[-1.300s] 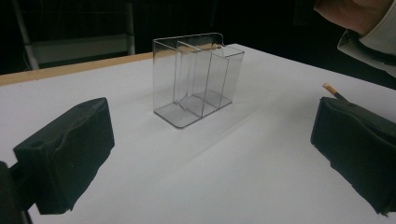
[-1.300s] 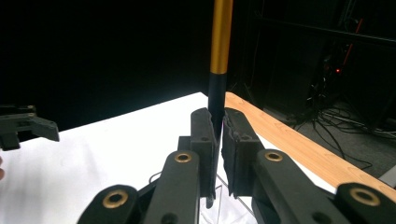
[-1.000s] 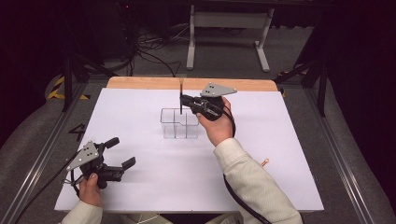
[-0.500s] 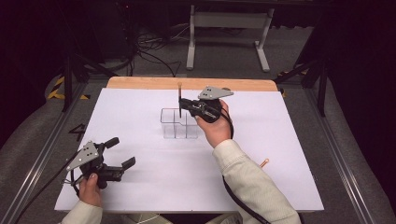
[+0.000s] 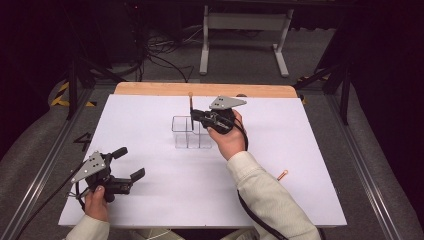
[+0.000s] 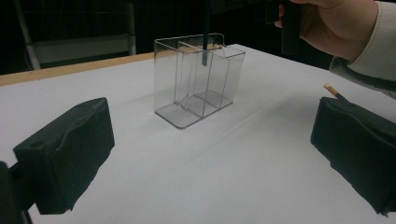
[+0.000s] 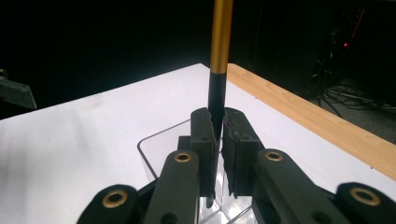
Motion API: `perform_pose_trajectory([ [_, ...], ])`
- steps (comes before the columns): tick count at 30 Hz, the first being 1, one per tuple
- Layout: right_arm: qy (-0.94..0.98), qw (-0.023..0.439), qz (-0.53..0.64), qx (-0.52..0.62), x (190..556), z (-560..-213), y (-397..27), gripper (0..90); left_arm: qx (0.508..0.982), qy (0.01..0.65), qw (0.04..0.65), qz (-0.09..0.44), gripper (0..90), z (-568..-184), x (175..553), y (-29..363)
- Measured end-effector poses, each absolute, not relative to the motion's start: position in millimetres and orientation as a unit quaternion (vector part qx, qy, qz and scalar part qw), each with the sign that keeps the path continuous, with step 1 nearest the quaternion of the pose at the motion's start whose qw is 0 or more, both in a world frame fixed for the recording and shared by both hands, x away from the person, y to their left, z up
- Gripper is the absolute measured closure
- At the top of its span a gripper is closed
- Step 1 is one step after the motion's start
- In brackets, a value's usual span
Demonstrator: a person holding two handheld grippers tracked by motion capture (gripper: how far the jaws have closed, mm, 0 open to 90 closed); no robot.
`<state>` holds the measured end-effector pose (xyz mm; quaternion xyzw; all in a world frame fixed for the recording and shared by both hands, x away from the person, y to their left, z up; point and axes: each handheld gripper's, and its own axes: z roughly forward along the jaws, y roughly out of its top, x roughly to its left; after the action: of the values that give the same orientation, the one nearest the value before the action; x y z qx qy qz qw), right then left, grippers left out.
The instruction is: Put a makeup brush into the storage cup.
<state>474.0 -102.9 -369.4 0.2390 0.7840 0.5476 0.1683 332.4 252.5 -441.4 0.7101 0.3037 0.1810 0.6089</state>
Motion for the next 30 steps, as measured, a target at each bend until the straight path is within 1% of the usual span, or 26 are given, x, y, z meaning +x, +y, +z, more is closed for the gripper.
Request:
perform_pose_trajectory([
  [16, 0.792, 0.153, 0.536, 0.248, 475, -378, -102, 83.6, 0.709, 0.304, 0.61, 0.18, 0.4, -442, 333, 252],
  [22, 0.792, 0.138, 0.537, 0.256, 475, -380, -102, 83.3, 0.709, 0.304, 0.611, 0.178, 0.4, -442, 333, 252],
  [23, 0.786, 0.129, 0.542, 0.266, 474, -380, -104, 73.2, 0.709, 0.303, 0.611, 0.18, 0.4, -442, 333, 252],
  [24, 0.786, 0.129, 0.542, 0.266, 474, -380, -104, 73.2, 0.709, 0.303, 0.611, 0.18, 0.4, -442, 333, 252],
  [25, 0.777, 0.131, 0.553, 0.27, 473, -379, -106, 60.5, 0.708, 0.303, 0.612, 0.179, 0.4, -442, 333, 252],
  [27, 0.774, 0.133, 0.557, 0.272, 470, -377, -109, 55.4, 0.708, 0.304, 0.612, 0.178, 0.4, -442, 333, 251],
  [28, 0.774, 0.133, 0.557, 0.272, 470, -377, -109, 55.4, 0.709, 0.303, 0.612, 0.178, 0.4, -441, 334, 251],
  [29, 0.773, 0.138, 0.557, 0.272, 466, -374, -113, 45.9, 0.709, 0.301, 0.612, 0.179, 0.4, -441, 334, 250],
  [30, 0.771, 0.14, 0.557, 0.274, 465, -373, -114, 43.2, 0.709, 0.302, 0.613, 0.176, 0.4, -441, 335, 249],
])
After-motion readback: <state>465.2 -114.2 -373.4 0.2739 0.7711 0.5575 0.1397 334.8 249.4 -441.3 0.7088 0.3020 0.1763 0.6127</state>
